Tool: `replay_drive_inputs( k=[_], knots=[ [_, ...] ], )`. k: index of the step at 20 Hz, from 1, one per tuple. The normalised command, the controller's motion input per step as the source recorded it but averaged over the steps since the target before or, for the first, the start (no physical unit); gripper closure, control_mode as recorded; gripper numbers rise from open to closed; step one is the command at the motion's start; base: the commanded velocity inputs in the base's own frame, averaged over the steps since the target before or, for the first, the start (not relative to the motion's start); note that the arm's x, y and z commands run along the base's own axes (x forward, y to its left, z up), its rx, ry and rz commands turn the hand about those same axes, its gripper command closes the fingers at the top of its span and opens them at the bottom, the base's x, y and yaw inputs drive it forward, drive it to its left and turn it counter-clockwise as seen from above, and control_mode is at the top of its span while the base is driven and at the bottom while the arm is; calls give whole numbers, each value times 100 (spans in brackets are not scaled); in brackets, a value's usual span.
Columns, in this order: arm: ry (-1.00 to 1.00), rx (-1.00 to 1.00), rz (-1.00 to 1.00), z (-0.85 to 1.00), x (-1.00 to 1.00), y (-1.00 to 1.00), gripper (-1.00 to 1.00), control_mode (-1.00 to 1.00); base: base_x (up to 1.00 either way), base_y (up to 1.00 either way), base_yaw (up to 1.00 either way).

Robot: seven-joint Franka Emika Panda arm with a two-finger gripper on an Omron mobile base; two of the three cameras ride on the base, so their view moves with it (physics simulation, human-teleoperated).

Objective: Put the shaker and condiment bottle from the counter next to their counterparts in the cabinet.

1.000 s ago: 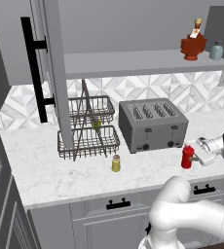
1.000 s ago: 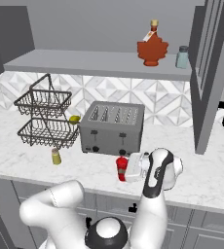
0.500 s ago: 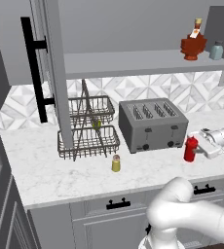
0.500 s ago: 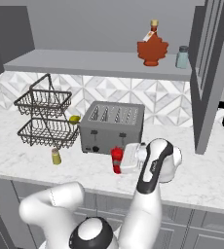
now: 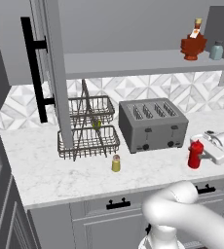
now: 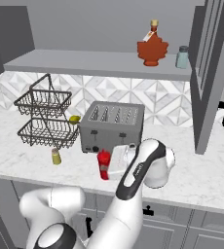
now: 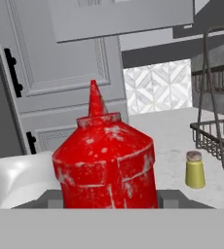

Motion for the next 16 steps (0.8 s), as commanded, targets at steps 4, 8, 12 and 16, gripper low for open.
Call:
replay_drive_inputs(
  k=[4,8,12,16],
  knots=[
    [0,0,0,0,-1,5,100,-100,0,0,0],
    [0,0,0,4,-13,56,100,-100,0,0,0],
    [0,0,0,26,-9,60,100,-100,0,0,0],
    [-13,0,-15,67,-3,6,100,-100,0,0,0]
  ],
)
